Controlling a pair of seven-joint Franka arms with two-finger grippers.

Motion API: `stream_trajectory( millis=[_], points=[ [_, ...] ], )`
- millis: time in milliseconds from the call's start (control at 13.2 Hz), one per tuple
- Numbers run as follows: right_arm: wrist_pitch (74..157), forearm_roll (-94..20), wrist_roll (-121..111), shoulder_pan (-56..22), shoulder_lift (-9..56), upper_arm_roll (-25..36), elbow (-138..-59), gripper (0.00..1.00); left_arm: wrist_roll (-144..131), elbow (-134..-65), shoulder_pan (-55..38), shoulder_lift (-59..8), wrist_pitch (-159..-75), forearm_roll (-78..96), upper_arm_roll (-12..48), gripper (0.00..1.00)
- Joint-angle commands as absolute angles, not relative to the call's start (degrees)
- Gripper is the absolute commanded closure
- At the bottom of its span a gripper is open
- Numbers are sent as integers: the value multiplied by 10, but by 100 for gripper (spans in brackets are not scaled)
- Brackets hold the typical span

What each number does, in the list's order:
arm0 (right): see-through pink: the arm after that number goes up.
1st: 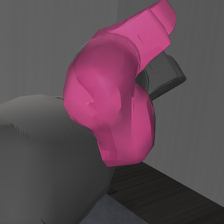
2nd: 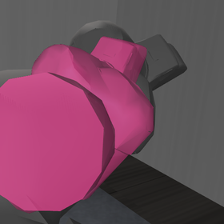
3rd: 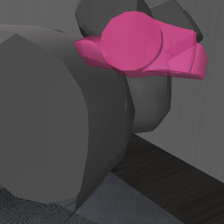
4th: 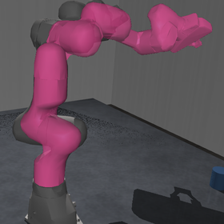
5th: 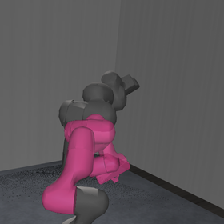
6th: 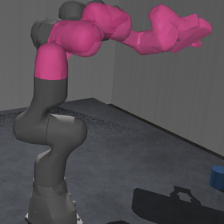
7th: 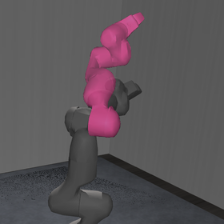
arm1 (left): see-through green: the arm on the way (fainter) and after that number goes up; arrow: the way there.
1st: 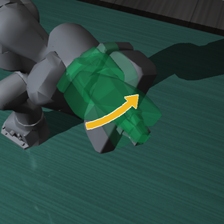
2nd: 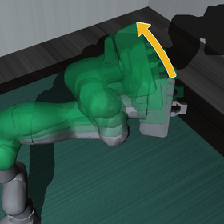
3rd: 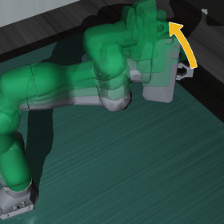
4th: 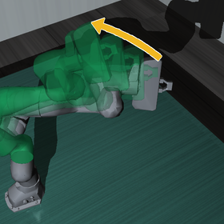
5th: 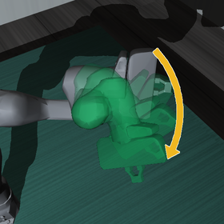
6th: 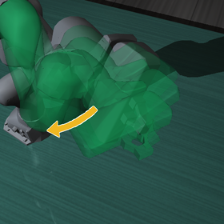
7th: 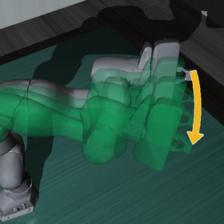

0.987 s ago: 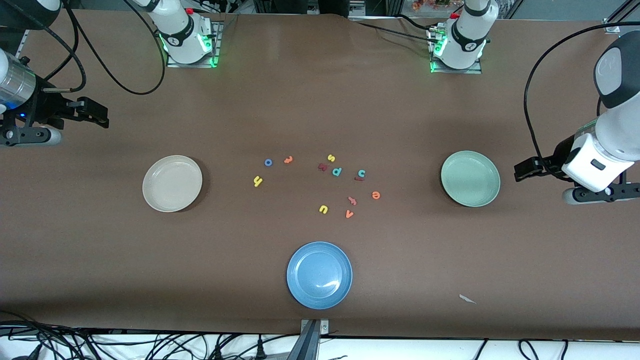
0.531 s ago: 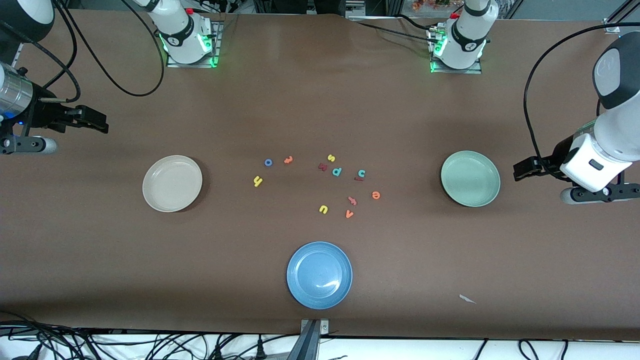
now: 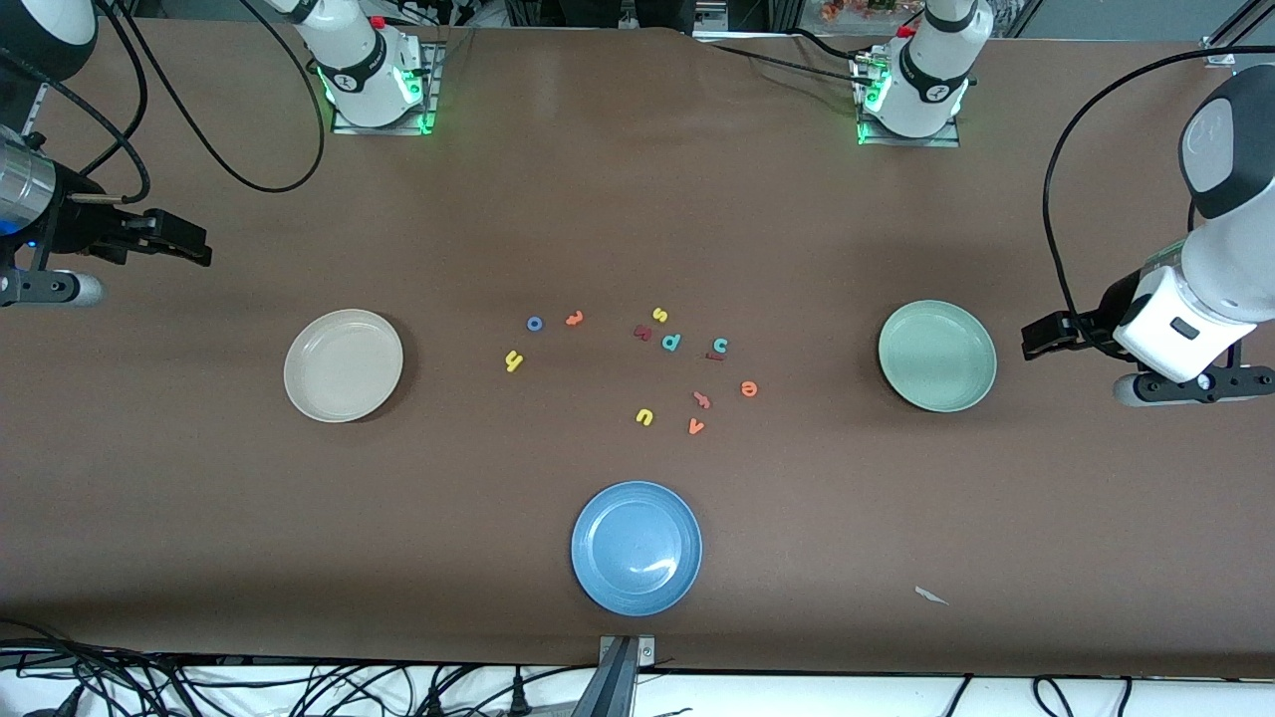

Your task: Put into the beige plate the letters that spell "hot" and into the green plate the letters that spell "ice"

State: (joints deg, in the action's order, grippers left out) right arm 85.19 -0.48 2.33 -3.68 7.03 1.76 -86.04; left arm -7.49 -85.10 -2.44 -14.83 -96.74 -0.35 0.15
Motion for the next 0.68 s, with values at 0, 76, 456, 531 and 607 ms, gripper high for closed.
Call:
stream_trajectory(
  millis=[0, 76, 456, 531, 607],
  points=[
    [853, -19, 31, -38, 75, 14, -848, 0, -61, -863, -23, -135, -965, 4, 2, 0],
    [860, -18, 31, -38, 75, 14, -848, 0, -61, -864, -23, -134, -964, 4, 2, 0],
    [863, -14, 11, -38, 71, 12, -847, 0, -61, -864, -23, -134, -962, 4, 2, 0],
    [867, -14, 11, -39, 70, 12, -847, 0, -61, -864, -23, -134, -962, 4, 2, 0],
    [874, -14, 11, -39, 69, 12, -851, 0, -61, -865, -23, -134, -962, 4, 2, 0]
  ],
)
